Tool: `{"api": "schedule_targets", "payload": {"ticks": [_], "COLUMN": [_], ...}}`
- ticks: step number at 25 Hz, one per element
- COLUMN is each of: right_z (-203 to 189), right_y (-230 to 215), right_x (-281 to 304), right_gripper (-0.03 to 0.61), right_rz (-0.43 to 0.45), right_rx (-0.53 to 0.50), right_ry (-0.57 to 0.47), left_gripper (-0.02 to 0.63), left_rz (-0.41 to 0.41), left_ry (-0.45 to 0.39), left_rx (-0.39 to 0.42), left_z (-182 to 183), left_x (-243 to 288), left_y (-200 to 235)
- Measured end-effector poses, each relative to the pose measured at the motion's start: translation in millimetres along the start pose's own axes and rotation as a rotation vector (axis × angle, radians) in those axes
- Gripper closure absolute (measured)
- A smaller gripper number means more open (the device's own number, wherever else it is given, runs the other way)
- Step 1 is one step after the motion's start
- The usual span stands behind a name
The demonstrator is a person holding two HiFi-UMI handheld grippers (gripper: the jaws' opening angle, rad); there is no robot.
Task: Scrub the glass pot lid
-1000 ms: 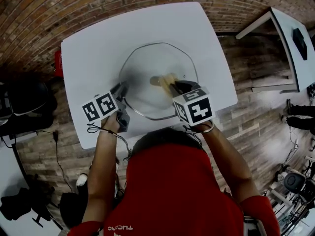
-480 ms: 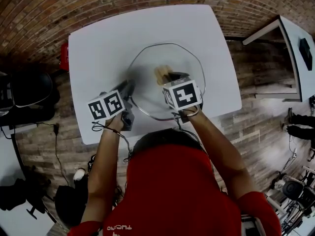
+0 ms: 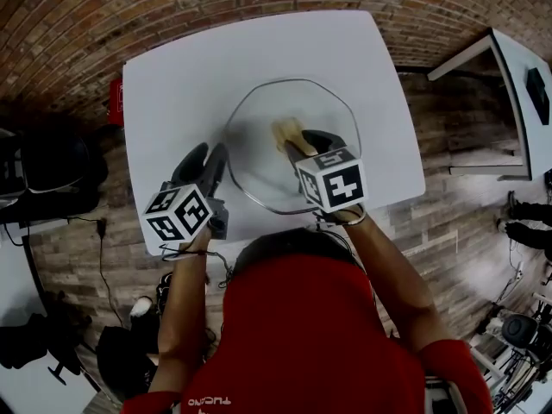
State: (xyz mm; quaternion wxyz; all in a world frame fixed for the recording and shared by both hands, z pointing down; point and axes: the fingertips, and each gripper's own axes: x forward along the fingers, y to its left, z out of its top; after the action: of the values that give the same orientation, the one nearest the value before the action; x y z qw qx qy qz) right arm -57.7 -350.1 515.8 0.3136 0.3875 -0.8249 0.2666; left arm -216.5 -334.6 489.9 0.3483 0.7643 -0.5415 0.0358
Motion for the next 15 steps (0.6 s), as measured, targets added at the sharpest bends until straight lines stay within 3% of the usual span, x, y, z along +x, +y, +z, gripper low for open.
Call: {"api": "schedule_targets", "payload": {"ticks": [10,15], "right_z": [66,95], "right_y": [14,29], "right_x": [-96,-139], "right_gripper": [0.426,0.478], "right_rz": [0.102,0.177], "right_rx": [-0.181,-0.25], "right_ry": [-0.428,-0.611], "left_gripper": [0.469,0.546], "left_rz": [-0.192,-0.295], "left_ry": [-0.287,-0.364], "left_rx": [0.397,0.463], "left_z": [76,92], "left_x": [-45,-59], "left_y": [-118,-172]}}
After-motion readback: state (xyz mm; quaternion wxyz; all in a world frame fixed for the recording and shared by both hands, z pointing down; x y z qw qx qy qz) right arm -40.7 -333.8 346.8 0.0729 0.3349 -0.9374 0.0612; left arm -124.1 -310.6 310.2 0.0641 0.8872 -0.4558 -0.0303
